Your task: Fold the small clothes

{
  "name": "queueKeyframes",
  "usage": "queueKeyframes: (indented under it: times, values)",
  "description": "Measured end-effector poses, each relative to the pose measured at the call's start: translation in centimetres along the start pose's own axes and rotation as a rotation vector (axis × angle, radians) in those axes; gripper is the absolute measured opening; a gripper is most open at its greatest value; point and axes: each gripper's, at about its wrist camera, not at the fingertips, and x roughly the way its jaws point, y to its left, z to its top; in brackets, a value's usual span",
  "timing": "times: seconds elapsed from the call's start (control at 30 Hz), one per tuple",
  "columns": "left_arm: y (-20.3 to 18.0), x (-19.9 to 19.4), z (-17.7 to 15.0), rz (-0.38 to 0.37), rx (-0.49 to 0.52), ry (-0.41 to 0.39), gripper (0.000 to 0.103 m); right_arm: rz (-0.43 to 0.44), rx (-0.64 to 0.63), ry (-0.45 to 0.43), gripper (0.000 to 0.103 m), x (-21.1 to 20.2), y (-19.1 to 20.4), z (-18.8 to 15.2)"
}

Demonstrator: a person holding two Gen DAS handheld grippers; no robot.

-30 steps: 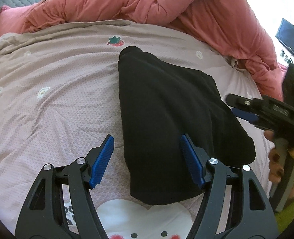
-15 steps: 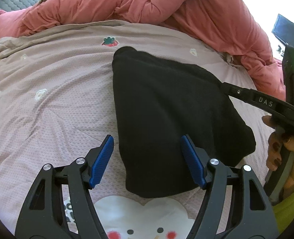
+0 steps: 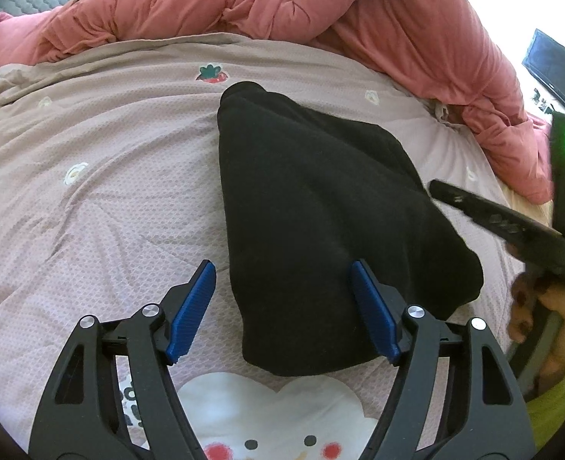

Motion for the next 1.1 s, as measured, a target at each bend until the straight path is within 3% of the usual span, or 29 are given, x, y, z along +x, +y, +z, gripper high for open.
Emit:
queueKeyframes:
  times: [0.2,0.33,0.47,0.53,0.6,0.83,0.93,1.1]
  values:
    - [0.2,0.0,-0.1,-0.008,-0.008,0.004,0.068,0.135,0.046,-0.023,0.033,-3.5,0.2,-1.3]
    - [0.1,-0.4,-0.4,-0.006,-0.004,0.005,0.068,0.143,0.036,0.005,0.036,-3.8,0.9,-2.4]
    - [0.2,-0.7,-0.8,0.002,0.006,0.01,0.069,0.073,-0.01,0.065,0.037,-2.8,1.5,-3.8]
    - [0.4,-0.7,-1.0,0.004,0.006,0.016,0.072,-0.021,-0.059,0.084,0.039,-2.0,1.6,-4.7]
    - [0.6,-0.8,-1.4,0.001,0.005,0.02,0.072,-0.062,-0.064,0.084,0.039,-1.6,1.1,-5.2]
    - [0.5,-1.3,-1.8,0.005,0.027,0.024,0.074,-0.078,-0.032,0.089,0.039,-1.3,0.3,-5.5]
    - [0.5,-1.2,-1.9,0.001,0.028,0.03,0.074,-0.052,-0.01,0.077,0.042,-2.2,0.4,-5.2]
    - [0.4,-1.0,-2.0,0.002,0.029,0.034,0.074,0.074,0.04,0.043,0.042,-4.2,0.3,-4.9]
